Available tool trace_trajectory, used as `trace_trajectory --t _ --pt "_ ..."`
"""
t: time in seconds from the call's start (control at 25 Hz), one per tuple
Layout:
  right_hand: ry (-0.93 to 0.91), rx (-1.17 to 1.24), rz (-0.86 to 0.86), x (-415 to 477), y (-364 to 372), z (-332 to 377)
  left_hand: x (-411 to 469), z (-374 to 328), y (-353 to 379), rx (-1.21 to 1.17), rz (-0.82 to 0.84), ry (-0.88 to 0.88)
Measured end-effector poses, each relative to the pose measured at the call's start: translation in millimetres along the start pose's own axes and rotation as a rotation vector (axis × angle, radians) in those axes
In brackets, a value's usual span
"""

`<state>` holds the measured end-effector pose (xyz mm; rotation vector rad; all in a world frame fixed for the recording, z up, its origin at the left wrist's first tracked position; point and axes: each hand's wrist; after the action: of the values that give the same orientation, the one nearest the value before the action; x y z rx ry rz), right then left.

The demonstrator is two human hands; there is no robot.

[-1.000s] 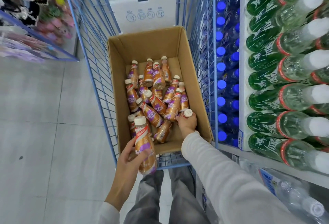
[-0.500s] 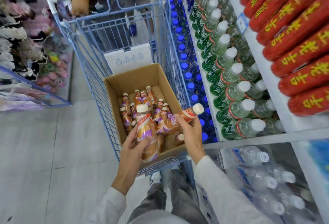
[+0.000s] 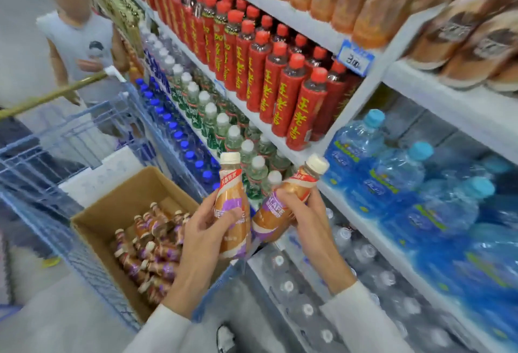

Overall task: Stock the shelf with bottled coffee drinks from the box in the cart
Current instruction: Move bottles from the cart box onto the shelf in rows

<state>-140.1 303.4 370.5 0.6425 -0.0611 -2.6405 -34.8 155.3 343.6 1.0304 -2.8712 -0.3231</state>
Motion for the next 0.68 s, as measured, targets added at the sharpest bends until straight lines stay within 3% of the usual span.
trace_trajectory --t 0.68 --pt "-0.314 0.055 -0.56 -257.6 -306.4 62.2 -170.1 -44.3 331.6 -0.131 0.675 0.115"
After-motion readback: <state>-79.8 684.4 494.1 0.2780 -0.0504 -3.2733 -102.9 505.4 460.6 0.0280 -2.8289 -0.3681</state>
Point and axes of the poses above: each hand's wrist, its own x-axis towards the middle knuckle, its own y-axis out of the palm, z = x × y, and after that the axes turned 14 degrees about y, right-handed
